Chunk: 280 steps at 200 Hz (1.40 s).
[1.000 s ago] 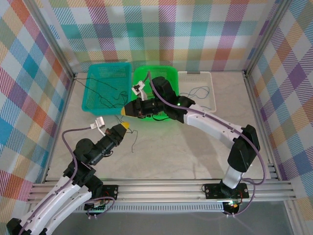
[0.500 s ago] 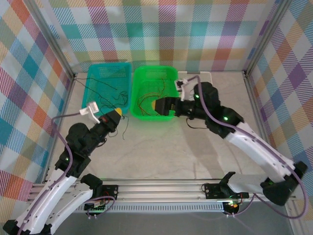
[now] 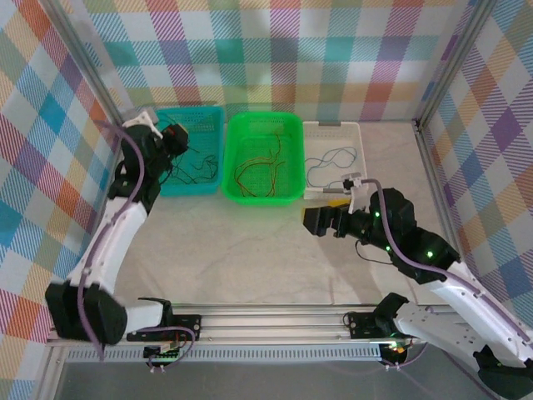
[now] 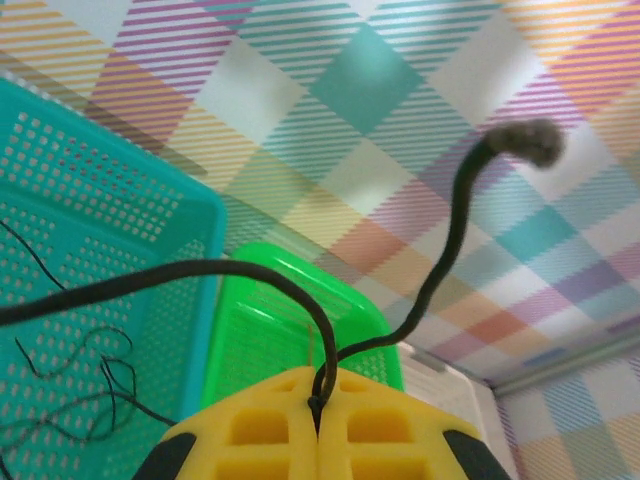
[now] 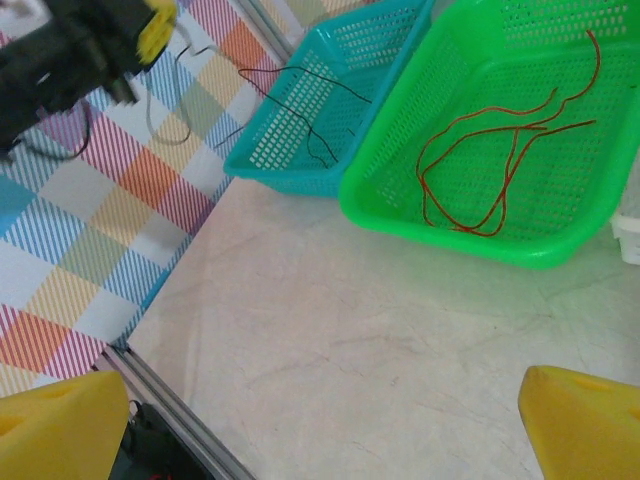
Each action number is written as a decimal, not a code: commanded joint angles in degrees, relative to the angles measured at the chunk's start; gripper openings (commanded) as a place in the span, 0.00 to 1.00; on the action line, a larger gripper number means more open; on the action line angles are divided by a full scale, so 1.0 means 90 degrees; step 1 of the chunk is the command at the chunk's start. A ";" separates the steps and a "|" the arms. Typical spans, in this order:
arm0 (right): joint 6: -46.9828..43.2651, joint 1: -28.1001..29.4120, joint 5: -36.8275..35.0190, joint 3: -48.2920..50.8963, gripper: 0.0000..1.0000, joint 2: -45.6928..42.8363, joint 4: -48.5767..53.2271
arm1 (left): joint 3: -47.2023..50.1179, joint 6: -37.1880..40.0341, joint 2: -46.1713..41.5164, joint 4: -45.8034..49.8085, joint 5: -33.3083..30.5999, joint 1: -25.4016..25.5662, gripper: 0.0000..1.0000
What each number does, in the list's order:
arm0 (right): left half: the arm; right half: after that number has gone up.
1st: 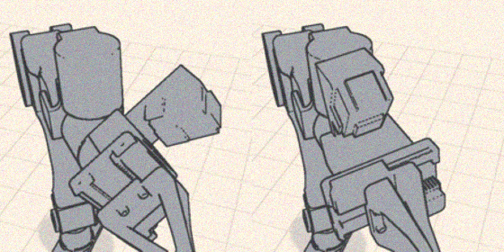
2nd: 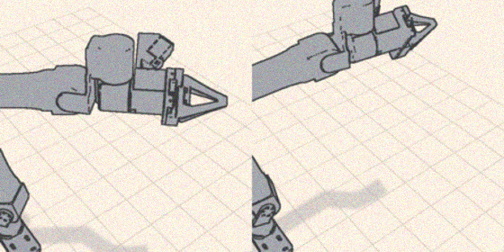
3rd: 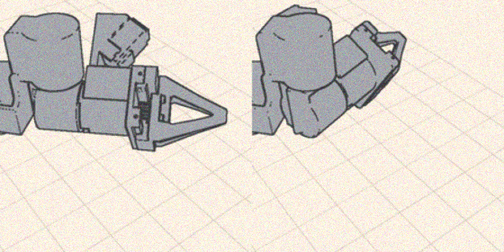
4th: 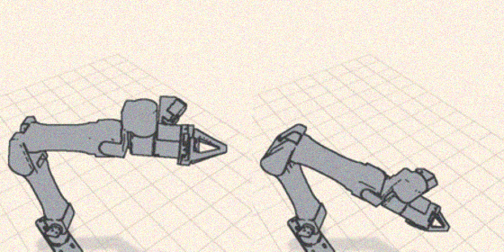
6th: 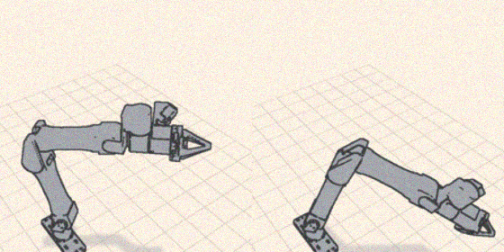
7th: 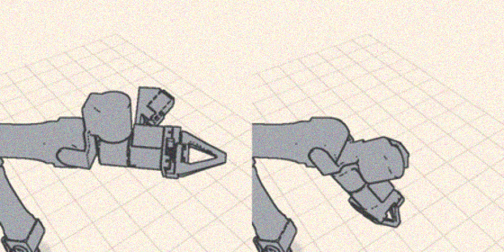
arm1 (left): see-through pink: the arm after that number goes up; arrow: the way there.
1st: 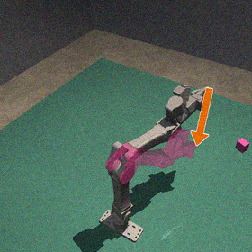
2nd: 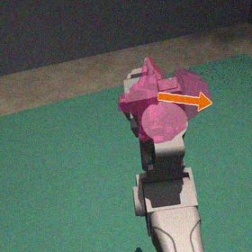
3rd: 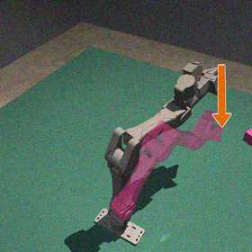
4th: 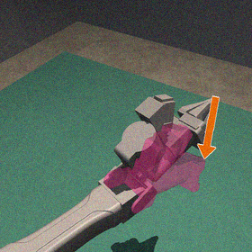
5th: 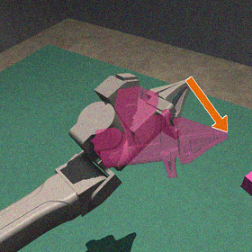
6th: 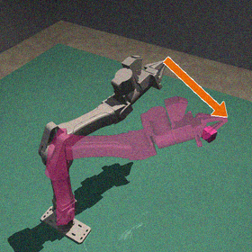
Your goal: Untangle the cables
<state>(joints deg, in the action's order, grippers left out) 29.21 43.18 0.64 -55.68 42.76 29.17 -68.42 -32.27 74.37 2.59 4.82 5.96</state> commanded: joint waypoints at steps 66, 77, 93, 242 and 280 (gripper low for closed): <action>-0.0365 0.0007 0.0038 0.0318 1.00 -0.0896 0.0970 | -0.2478 0.0813 0.3530 0.0969 -0.0345 -0.0300 0.00; -0.0365 0.0007 0.0015 0.0341 1.00 -0.0926 0.1027 | -0.2644 0.0822 0.3808 0.1144 -0.0364 -0.0300 0.00; -0.0356 0.0007 -0.0006 0.0385 1.00 -0.0976 0.1046 | -0.2843 0.0885 0.4120 0.1424 -0.0415 -0.0274 0.00; -0.0505 -0.0050 -0.2662 -0.0078 1.00 -0.0154 0.1201 | -0.1980 0.0561 0.1911 0.2071 -0.1045 0.0124 1.00; -0.1306 -0.0882 -0.3899 0.1420 1.00 -0.0418 -0.1253 | -0.0685 0.0833 0.0509 0.1955 -0.1729 0.0608 1.00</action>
<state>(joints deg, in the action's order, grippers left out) 23.70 40.34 -24.75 -51.09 41.82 33.28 -81.17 -26.22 83.94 20.34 -5.98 9.21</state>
